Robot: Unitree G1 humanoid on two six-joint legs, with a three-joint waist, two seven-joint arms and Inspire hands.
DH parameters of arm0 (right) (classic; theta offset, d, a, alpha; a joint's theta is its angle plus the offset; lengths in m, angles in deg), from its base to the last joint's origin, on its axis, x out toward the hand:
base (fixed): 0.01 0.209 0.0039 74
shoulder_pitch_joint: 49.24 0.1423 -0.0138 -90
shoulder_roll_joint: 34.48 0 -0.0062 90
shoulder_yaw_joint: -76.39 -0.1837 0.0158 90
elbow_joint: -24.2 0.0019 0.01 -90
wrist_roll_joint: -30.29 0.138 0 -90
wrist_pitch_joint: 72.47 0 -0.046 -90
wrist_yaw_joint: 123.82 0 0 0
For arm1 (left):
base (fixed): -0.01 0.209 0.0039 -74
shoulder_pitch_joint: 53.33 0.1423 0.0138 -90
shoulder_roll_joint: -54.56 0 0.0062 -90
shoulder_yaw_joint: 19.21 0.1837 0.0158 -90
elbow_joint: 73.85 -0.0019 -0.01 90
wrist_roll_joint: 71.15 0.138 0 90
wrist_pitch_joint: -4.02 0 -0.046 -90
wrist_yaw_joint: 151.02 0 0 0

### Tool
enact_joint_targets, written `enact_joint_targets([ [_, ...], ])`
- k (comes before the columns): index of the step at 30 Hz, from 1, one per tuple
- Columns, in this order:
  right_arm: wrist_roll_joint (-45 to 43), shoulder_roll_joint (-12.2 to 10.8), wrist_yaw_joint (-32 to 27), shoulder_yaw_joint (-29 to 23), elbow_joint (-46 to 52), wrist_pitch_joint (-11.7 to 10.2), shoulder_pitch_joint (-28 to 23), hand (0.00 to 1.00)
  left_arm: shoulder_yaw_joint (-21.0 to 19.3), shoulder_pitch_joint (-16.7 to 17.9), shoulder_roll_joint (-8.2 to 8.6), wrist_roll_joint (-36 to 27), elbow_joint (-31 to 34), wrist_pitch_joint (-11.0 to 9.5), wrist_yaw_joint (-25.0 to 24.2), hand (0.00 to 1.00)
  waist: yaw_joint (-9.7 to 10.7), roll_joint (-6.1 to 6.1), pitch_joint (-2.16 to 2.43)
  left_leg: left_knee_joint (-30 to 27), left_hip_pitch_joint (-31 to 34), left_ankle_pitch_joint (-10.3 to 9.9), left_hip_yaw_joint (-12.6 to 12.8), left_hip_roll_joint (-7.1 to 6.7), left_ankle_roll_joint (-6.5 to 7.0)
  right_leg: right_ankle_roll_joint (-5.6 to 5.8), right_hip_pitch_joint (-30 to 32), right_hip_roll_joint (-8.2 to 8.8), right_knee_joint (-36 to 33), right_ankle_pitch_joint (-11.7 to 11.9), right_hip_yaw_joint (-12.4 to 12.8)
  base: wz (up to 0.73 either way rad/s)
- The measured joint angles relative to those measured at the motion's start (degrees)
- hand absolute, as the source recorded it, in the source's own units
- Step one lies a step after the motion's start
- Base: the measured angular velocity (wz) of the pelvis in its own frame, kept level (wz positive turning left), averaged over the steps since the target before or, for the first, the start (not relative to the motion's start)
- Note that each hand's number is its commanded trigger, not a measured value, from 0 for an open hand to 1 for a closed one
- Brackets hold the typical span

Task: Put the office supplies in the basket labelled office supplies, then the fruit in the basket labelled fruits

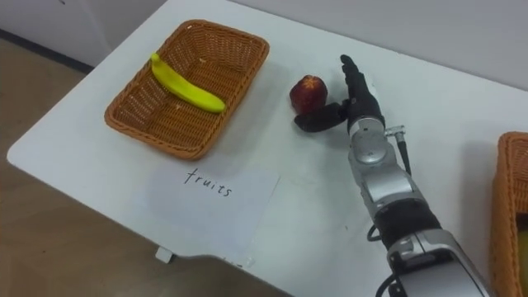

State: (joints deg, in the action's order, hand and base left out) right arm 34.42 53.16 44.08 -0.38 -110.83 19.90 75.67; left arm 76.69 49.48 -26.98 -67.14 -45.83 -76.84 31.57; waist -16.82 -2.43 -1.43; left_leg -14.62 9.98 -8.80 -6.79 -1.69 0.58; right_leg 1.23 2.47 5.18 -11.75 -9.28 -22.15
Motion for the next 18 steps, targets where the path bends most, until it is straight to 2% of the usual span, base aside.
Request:
enact_joint_targets([
  [5,-0.05,0.00,-0.38,0.02,0.00,0.00,0.07,0.00,0.01,0.00,0.00,0.00,-0.02,-0.38,-0.59,0.00,-0.85,-0.06,-0.03,0.02,0.08,0.00,-0.06,-0.01,0.00,0.00,0.02,0.02,0.02,0.00,-0.15,0.00],
  [14,-0.14,-0.11,-0.88,0.71,0.00,-0.14,0.79,0.00,0.03,-0.02,0.14,-0.01,-0.32,-0.40,-0.24,0.00,-1.03,-0.64,-0.40,-0.06,0.40,0.11,0.01,0.00,0.01,0.00,0.53,0.08,0.02,0.00,-0.66,0.00],
  [18,-0.13,-0.11,-1.11,1.28,-0.01,-0.35,0.82,0.00,0.05,-0.04,0.25,-0.03,-0.31,-0.41,0.40,0.00,-1.08,-0.65,-0.41,-0.05,0.42,0.11,0.00,-0.01,0.01,0.00,0.58,0.12,0.05,0.00,-0.77,0.00],
])
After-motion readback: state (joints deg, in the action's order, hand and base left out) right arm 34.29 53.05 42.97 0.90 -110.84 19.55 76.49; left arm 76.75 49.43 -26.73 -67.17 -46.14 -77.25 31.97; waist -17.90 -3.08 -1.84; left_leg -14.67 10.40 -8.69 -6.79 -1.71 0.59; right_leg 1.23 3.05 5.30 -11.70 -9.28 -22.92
